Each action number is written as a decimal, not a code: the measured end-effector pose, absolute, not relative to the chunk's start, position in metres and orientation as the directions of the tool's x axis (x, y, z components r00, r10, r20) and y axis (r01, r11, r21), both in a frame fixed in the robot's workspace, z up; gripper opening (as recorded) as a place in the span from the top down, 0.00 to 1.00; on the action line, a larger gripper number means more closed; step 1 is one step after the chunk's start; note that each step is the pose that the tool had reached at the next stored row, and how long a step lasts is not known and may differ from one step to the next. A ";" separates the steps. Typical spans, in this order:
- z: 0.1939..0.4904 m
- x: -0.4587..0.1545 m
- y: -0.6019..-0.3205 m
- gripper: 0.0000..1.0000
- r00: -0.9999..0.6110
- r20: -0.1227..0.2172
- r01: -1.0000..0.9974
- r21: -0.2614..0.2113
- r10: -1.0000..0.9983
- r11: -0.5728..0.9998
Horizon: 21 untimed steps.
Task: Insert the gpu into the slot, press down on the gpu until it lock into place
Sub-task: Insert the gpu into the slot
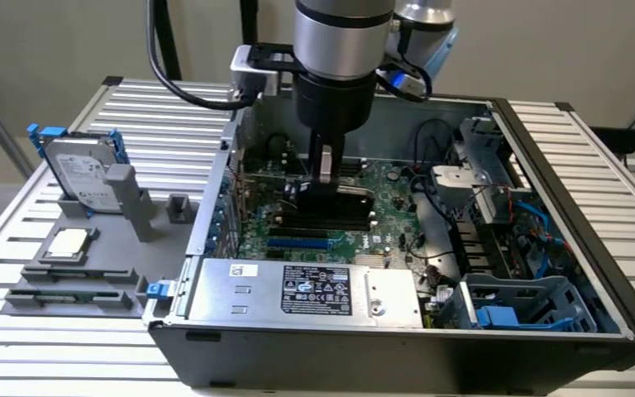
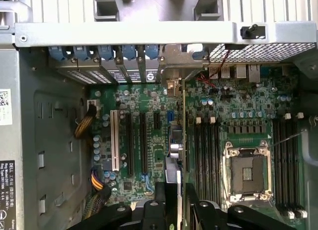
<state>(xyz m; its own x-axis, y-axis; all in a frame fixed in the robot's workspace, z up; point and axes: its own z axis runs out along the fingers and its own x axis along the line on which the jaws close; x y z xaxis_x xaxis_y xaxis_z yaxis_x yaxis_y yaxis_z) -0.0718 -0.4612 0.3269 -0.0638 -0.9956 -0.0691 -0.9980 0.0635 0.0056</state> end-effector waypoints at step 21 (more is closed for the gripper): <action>0.289 -0.080 -0.464 0.74 -0.061 -0.103 -0.998 0.006 -0.993 0.061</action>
<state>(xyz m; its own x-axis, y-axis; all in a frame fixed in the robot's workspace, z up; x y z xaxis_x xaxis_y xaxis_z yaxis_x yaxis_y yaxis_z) -0.0803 -0.4644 0.2886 -0.0609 -0.9929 -0.1027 -0.9981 0.0606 0.0060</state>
